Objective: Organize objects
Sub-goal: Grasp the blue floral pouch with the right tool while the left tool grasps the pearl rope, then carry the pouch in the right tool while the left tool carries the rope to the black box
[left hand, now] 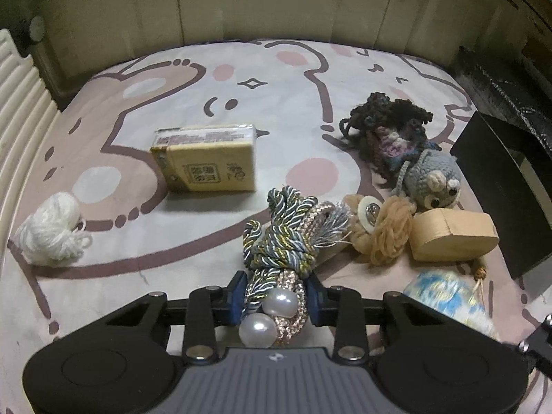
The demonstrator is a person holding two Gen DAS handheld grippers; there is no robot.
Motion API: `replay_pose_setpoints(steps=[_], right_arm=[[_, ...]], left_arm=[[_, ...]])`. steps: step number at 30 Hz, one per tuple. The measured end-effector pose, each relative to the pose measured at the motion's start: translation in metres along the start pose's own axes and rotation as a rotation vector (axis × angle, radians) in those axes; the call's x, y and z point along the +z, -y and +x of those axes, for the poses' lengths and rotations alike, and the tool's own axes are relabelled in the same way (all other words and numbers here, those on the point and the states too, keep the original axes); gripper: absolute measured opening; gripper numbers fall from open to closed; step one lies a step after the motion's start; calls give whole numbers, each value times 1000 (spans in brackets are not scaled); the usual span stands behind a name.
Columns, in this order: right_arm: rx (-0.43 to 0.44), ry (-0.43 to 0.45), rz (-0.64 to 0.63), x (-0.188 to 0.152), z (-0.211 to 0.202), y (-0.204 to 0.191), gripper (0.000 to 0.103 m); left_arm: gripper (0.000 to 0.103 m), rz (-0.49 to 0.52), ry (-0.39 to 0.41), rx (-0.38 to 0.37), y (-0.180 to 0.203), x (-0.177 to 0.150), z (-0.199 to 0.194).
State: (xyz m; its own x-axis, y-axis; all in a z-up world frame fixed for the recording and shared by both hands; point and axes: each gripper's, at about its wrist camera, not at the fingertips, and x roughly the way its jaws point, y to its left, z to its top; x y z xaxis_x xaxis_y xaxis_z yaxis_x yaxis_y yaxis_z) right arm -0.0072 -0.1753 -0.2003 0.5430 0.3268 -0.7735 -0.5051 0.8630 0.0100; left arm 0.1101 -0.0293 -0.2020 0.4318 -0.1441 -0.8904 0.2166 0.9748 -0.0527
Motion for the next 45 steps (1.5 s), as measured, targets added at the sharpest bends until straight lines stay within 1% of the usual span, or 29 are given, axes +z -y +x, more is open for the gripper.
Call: replay_pose_setpoints(steps=[5, 14, 19, 27, 31, 38, 43, 45], right_arm=[[-67, 40, 29, 6, -9, 6, 40], [-127, 127, 10, 17, -35, 7, 41], [-154, 186, 15, 25, -55, 11, 41], [-215, 250, 2, 40, -85, 21, 41], [-256, 274, 4, 45, -99, 35, 41], [-353, 321, 21, 55, -131, 73, 41], [-404, 330, 36, 55, -148, 101, 41], [-415, 326, 50, 54, -151, 114, 41]], left_arm=[[37, -6, 14, 4, -5, -2, -16], [37, -22, 79, 1, -7, 1, -59], [37, -30, 120, -12, -4, 5, -86], [37, -26, 148, -44, 3, 12, -112], [37, -11, 162, -68, 13, 20, -123], [37, 17, 219, -122, 38, 43, -145], [37, 36, 229, -169, 66, 62, -152], [37, 50, 234, -168, 80, 70, -152]])
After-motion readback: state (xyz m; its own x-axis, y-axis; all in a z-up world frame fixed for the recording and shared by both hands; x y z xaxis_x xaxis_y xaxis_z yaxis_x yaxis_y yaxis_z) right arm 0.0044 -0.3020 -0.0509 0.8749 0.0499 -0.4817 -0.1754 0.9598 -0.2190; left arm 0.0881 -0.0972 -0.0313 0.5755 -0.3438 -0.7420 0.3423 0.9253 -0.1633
